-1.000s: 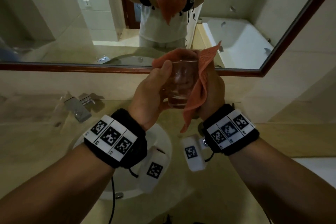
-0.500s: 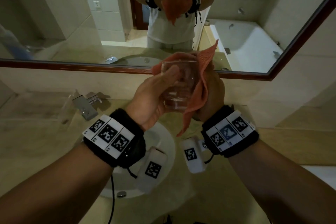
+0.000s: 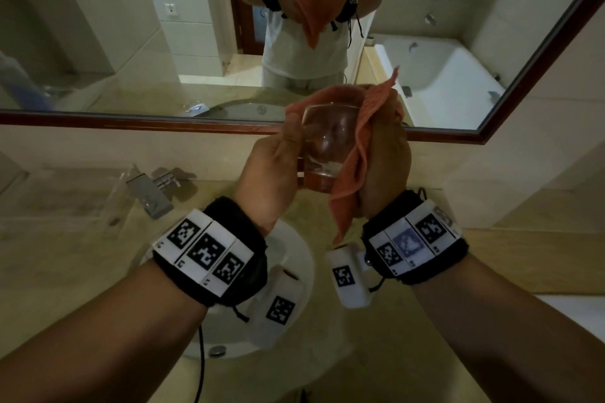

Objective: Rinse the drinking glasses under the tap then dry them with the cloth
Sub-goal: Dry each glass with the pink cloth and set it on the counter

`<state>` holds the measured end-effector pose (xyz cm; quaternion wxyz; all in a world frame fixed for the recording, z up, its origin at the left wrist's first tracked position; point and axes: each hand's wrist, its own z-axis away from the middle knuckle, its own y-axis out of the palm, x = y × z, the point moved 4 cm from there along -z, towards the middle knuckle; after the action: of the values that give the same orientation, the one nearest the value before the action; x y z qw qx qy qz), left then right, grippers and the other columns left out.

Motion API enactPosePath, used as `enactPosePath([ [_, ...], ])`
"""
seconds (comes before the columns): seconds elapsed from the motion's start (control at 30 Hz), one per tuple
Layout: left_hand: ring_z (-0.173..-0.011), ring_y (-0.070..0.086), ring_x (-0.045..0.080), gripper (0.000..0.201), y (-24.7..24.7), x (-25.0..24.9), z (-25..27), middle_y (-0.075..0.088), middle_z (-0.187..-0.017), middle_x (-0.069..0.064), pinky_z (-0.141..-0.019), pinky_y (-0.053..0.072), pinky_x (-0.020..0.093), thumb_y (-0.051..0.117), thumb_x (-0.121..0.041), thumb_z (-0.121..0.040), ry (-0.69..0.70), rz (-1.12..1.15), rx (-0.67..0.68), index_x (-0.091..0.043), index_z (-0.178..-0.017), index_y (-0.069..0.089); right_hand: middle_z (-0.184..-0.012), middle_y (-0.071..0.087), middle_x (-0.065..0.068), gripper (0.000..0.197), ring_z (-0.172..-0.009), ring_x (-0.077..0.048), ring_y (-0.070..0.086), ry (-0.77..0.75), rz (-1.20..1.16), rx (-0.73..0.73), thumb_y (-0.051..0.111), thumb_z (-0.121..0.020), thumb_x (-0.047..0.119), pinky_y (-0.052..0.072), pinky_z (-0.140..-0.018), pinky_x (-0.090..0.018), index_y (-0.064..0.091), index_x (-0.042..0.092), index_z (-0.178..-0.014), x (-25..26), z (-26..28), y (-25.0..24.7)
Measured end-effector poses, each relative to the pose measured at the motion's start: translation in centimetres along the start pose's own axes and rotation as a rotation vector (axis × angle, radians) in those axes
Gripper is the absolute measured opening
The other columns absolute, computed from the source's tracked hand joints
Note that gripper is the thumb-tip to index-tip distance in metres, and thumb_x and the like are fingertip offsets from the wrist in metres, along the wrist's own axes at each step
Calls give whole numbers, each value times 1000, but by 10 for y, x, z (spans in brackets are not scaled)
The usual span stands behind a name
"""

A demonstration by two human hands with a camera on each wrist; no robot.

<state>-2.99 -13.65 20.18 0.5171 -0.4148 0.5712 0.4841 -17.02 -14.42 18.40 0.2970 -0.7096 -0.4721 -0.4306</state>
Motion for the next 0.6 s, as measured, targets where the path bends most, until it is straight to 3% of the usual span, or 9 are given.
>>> enactPosePath([
  [0.03,-60,70,10,51,-1,0,0,70,-70,-1,-52,54,23,26,-41,-107,13,-9,3,-12,-102,68,-116,65,31,31,-97,28,47,41,-56,58,49,-97,1,26,-91,9,57,27,-114,3,-2,4],
  [0.07,-58,69,9,50,0,-1,1,70,-68,-1,-51,53,22,25,-41,-107,19,-11,8,-13,-104,67,-102,65,32,19,-89,24,53,41,-83,9,46,-101,17,37,-85,2,55,34,-103,10,-4,6],
  [0.13,-61,69,12,50,1,-4,3,71,-70,-1,-58,55,27,25,-48,-105,35,-35,32,-22,-103,67,-76,65,2,44,-68,-10,63,13,-119,-22,38,-100,49,52,-65,-26,59,13,-86,26,-2,9],
  [0.2,-74,72,28,45,6,-9,6,74,-87,10,-71,60,41,32,-59,-101,87,-36,91,-30,-99,66,-70,59,-22,65,-64,-35,58,-23,-142,25,37,-95,58,49,-56,-42,57,-4,-86,28,-2,12],
  [0.27,-75,71,33,36,10,-10,8,73,-89,14,-67,62,46,48,-62,-94,127,-18,181,-28,-94,63,-77,69,-1,51,-74,-17,63,-40,-176,52,35,-98,49,52,-69,-36,60,4,-95,32,3,14],
  [0.33,-60,66,8,22,12,-11,9,69,-70,-8,-52,53,21,62,-44,-91,153,22,220,-22,-94,61,-100,75,-6,47,-96,-15,58,-43,-91,161,35,-105,39,46,-87,-27,55,-2,-115,31,2,14],
  [0.37,-59,65,1,18,11,-10,9,68,-68,-13,-52,50,15,65,-34,-88,162,54,237,-20,-98,61,-98,75,-12,47,-95,-19,55,-166,-43,156,34,-105,36,45,-84,-28,55,-5,-113,25,2,10],
  [0.47,-67,67,1,18,7,-7,4,70,-77,-12,-59,51,15,68,-24,-91,181,90,292,-14,-104,61,-63,64,12,41,-59,-5,58,-58,-157,146,36,-104,41,48,-56,-22,56,19,-77,34,-4,13],
  [0.6,-71,70,9,16,-8,-3,-5,74,-80,-5,-65,54,21,69,-35,-85,143,64,218,-19,-88,71,-78,67,-26,76,-71,-41,66,-115,-39,295,37,-89,69,55,-62,-56,63,-2,-90,47,-7,13],
])
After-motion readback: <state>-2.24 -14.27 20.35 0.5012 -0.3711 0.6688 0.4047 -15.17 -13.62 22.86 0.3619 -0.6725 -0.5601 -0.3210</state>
